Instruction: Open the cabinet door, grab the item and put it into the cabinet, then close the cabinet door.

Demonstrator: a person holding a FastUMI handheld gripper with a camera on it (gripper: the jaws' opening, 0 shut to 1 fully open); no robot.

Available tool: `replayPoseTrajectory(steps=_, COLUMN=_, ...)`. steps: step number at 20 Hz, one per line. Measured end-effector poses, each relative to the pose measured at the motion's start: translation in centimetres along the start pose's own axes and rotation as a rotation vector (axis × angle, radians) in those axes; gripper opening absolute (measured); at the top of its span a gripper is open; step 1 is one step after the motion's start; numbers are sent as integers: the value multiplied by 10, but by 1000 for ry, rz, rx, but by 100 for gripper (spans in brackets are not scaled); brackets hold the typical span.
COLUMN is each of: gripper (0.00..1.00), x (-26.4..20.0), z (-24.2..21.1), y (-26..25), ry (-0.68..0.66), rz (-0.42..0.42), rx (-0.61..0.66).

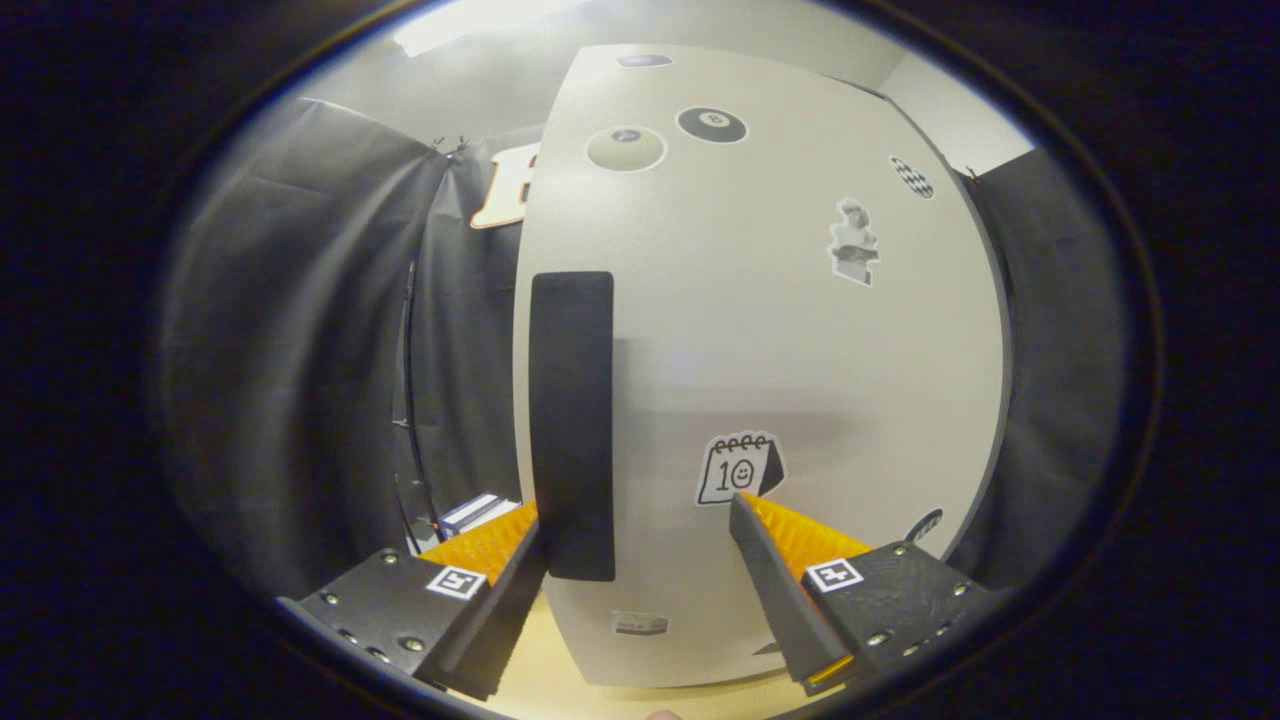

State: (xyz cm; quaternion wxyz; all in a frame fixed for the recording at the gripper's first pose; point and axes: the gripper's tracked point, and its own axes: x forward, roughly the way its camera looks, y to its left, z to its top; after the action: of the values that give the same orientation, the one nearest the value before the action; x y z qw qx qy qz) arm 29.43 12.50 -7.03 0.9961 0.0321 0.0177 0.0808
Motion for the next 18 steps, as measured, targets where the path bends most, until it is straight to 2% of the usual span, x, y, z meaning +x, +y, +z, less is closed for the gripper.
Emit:
replayPoseTrajectory(steps=11, gripper=100, x=18, z=-1, y=-3, ry=-22, rz=-66, rx=-4)
replayPoseTrajectory(steps=18, gripper=100, x=1, z=5, y=-1, ry=-31, rz=-64, rx=14)
